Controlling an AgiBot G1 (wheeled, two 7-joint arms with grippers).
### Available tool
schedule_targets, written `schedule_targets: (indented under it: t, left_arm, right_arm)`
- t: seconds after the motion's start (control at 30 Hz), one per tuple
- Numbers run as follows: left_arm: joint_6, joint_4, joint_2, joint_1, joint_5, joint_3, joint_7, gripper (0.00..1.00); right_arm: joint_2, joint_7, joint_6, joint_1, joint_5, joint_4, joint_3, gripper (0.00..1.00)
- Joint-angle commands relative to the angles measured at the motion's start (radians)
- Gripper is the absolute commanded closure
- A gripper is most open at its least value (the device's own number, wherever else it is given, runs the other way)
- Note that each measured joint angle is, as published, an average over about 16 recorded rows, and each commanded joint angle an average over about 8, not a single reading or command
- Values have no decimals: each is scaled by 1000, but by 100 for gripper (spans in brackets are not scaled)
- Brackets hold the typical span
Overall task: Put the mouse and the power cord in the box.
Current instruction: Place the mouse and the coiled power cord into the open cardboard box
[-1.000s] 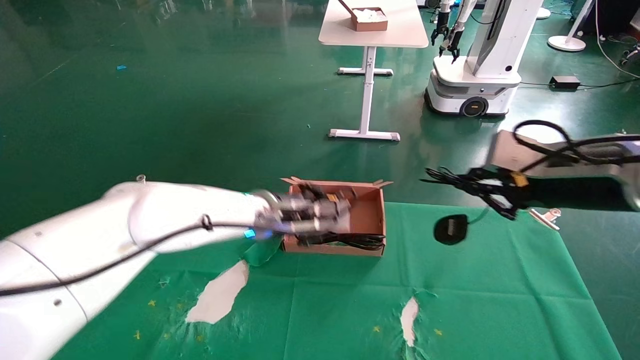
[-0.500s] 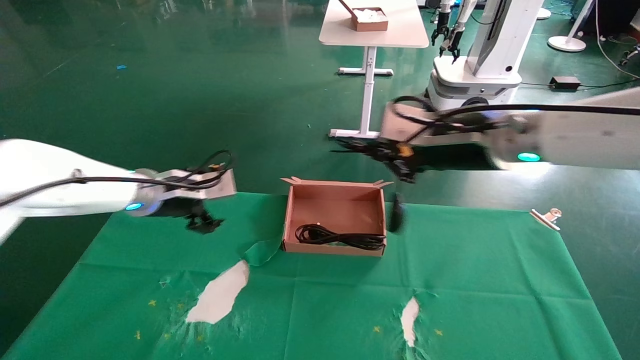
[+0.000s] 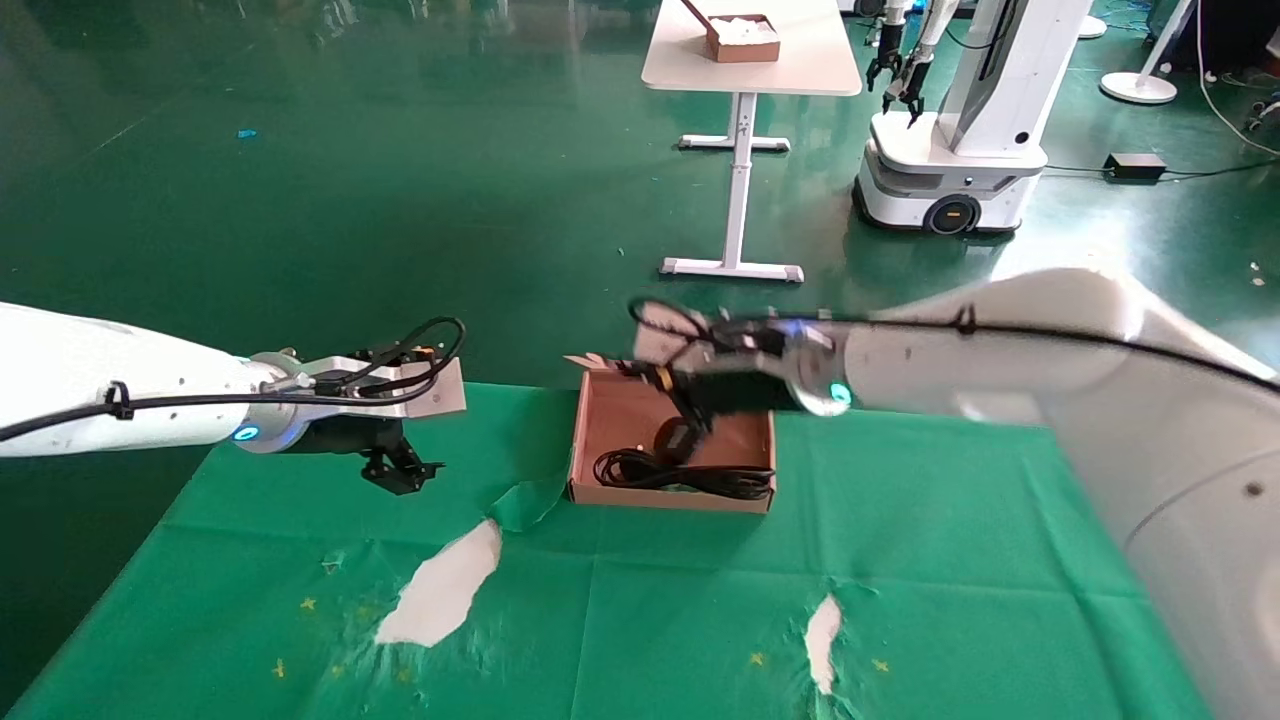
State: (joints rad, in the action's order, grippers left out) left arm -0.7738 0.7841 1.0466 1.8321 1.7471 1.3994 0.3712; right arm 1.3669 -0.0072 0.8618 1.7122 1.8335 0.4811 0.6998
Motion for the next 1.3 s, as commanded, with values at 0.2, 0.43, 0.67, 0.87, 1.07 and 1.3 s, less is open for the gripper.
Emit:
schedule_targets:
  t: [0.2,0.43,0.67,0.87,1.07,1.3]
  left_arm:
    - [3,67,-25,0,41,15,66,0]
    - [4,66,-25,0,43,15,65,0]
    - [5,57,-20,-1,38,13,60,0]
    - [-16,70,-32,-22,8,-20,59,0]
    - [-82,111,-70,-92,-88,-123,40,0]
    - [-167,162,-119,-180,-211,-256,10,0]
  right_arm:
    - [12,-3,-54,-13,-41,-78,62,1]
    - [10,-4,-55,-14,-44,-77,62,0]
    - [1,-6,-41,-18,-45,-57,51,0]
    - [-46,7,1,-57,-110,-3,21,0]
    - [-121,26,68,-118,-215,82,-26,0]
    - [-210,50,147,-191,-340,183,-81,0]
